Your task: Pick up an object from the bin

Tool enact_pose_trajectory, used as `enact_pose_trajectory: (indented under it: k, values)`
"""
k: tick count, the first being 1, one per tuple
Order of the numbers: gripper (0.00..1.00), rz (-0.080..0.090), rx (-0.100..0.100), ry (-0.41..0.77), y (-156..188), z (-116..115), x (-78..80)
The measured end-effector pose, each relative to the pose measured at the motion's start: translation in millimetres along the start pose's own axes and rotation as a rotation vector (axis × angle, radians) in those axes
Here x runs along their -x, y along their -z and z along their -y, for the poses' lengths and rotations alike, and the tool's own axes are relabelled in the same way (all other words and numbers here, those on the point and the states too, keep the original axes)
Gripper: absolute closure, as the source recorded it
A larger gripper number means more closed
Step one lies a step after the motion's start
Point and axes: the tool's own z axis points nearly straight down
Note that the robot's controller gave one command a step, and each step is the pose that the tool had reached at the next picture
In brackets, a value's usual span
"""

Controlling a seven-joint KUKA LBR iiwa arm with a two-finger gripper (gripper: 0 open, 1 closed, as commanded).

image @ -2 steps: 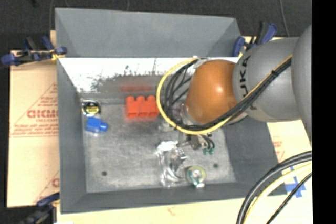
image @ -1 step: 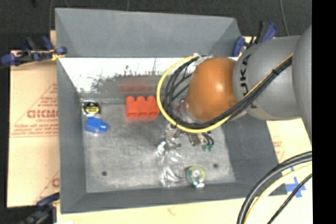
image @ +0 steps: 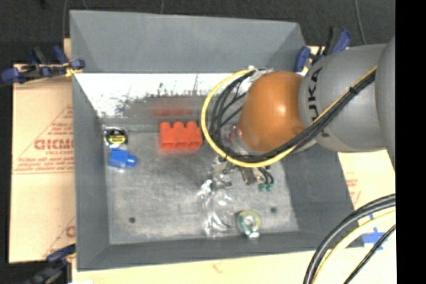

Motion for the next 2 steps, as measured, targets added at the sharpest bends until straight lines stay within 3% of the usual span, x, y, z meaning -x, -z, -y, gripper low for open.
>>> enact_pose_trajectory:
  k: [1,2]
  values:
    - [1.00,-0.037,-0.001,-0.016,102.6,14.9,9.5]
    - [0.00,-0.046,0.001,-0.015,97.8,13.9,7.3]
